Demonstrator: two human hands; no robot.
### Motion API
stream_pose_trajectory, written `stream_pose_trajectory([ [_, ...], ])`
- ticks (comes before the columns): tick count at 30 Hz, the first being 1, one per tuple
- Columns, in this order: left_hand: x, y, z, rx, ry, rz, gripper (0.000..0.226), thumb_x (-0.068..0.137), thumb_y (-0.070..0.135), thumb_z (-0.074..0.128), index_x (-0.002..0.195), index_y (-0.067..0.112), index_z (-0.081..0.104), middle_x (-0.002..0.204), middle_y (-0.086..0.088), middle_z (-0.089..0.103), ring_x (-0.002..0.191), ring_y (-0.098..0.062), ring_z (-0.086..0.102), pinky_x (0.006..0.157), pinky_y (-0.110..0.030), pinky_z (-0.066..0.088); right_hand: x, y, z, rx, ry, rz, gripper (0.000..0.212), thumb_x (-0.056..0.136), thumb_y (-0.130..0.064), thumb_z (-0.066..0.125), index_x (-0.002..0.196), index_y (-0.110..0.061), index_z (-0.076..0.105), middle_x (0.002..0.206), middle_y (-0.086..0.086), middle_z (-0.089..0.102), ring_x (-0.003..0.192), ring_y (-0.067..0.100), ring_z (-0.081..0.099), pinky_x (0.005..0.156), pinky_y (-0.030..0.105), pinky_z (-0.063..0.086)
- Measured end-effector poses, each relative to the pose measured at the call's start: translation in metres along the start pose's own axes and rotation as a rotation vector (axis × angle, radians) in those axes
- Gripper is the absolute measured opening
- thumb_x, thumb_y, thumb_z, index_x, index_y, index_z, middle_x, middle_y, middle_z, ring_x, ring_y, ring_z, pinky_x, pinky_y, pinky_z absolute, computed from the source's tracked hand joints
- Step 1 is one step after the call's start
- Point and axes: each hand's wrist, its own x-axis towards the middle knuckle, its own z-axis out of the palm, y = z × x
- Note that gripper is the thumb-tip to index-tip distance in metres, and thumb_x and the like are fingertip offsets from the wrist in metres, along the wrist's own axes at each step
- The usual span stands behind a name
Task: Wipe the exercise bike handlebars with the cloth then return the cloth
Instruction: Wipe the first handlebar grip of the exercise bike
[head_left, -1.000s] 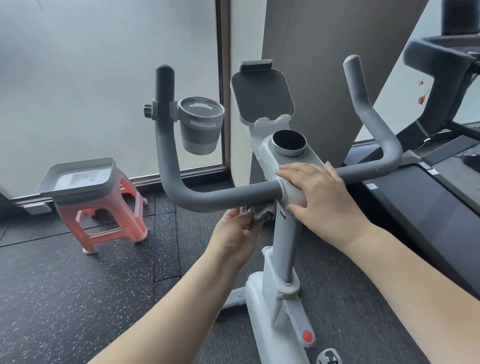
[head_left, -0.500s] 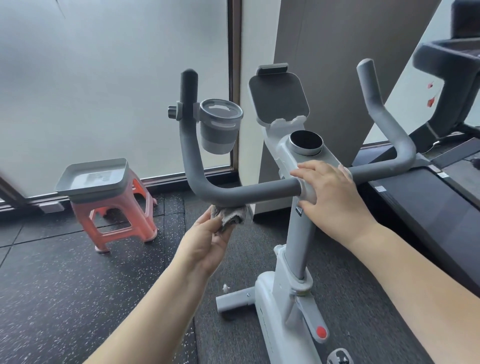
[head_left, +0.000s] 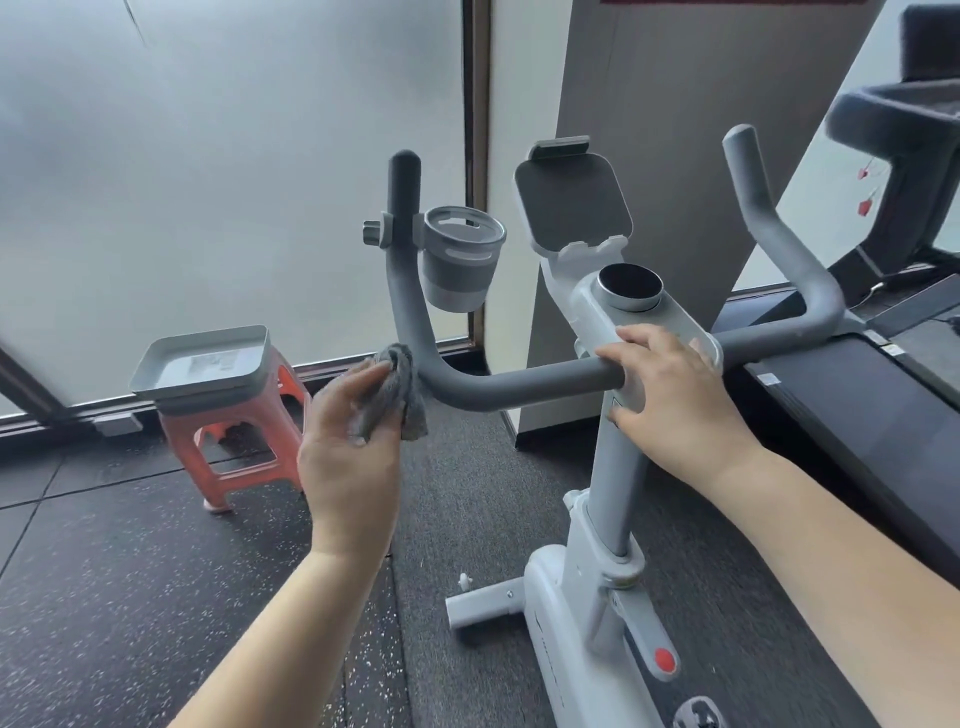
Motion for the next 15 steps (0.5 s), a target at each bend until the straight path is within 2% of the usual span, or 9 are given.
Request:
stream_pose_trajectory([
  [2, 0.011, 0.007, 0.002, 0.270, 0.014, 0.313, 0.040, 0.080, -0.004, 0.066, 0.116, 0.014, 0.063, 0.119, -0.005, 0.063, 0.112, -0.016, 0.058, 0.097, -0.035, 0.047, 0.000, -0.001, -0.001, -0.012, -0.015, 0.002, 0.061, 0.070, -0.015, 0.078, 0.127, -0.027, 0.057, 0.138, -0.003, 0.045, 0.130, 0.021, 0.043, 0.117, 0.049, 0.016],
  [4, 0.028, 0.013, 0.010, 0.433, -0.028, 0.441, 0.057, 0.077, -0.009, 0.064, 0.128, 0.013, 0.053, 0.121, 0.000, 0.059, 0.109, -0.020, 0.057, 0.094, -0.033, 0.046, 0.000, -0.001, -0.003, -0.020, -0.030, 0.008, 0.062, 0.072, -0.017, 0.077, 0.128, -0.027, 0.056, 0.140, -0.004, 0.043, 0.131, 0.020, 0.041, 0.118, 0.046, 0.012],
  [6, 0.048, 0.017, 0.018, 0.522, -0.156, 0.371, 0.067, 0.080, -0.006, 0.064, 0.138, 0.019, 0.041, 0.126, 0.001, 0.058, 0.112, -0.024, 0.052, 0.096, -0.036, 0.044, -0.001, -0.001, -0.005, -0.020, -0.037, 0.014, 0.062, 0.073, -0.018, 0.077, 0.130, -0.028, 0.054, 0.141, -0.005, 0.042, 0.132, 0.019, 0.040, 0.118, 0.044, 0.008],
  [7, 0.056, 0.016, 0.022, 0.586, -0.220, 0.328, 0.064, 0.082, -0.003, 0.063, 0.138, 0.020, 0.041, 0.129, 0.000, 0.056, 0.115, -0.023, 0.047, 0.098, -0.038, 0.042, -0.001, -0.001, -0.005, -0.022, -0.038, 0.013, 0.062, 0.073, -0.018, 0.076, 0.130, -0.028, 0.054, 0.141, -0.006, 0.041, 0.132, 0.018, 0.040, 0.118, 0.043, 0.007],
  [10, 0.064, 0.014, 0.026, 0.722, -0.318, 0.321, 0.050, 0.082, -0.002, 0.062, 0.128, 0.017, 0.056, 0.136, -0.005, 0.051, 0.126, -0.023, 0.037, 0.108, -0.039, 0.035, -0.002, 0.000, -0.007, -0.024, -0.041, 0.001, 0.062, 0.074, -0.019, 0.076, 0.130, -0.029, 0.053, 0.142, -0.007, 0.040, 0.132, 0.018, 0.039, 0.118, 0.042, 0.006],
  [12, 0.062, 0.016, 0.027, 0.702, -0.356, 0.321, 0.052, 0.077, -0.008, 0.062, 0.123, 0.016, 0.060, 0.138, -0.007, 0.051, 0.127, -0.026, 0.042, 0.108, -0.038, 0.035, -0.002, 0.000, -0.007, -0.031, -0.042, -0.004, 0.062, 0.074, -0.020, 0.075, 0.131, -0.029, 0.053, 0.142, -0.007, 0.040, 0.133, 0.017, 0.038, 0.118, 0.042, 0.006],
  [15, 0.052, 0.016, 0.026, 0.701, -0.357, 0.345, 0.056, 0.072, -0.012, 0.063, 0.120, 0.017, 0.063, 0.131, -0.007, 0.057, 0.116, -0.030, 0.052, 0.100, -0.037, 0.041, -0.003, 0.002, -0.007, -0.037, -0.041, -0.012, 0.061, 0.074, -0.019, 0.075, 0.130, -0.028, 0.053, 0.141, -0.006, 0.040, 0.134, 0.017, 0.037, 0.118, 0.043, 0.006],
])
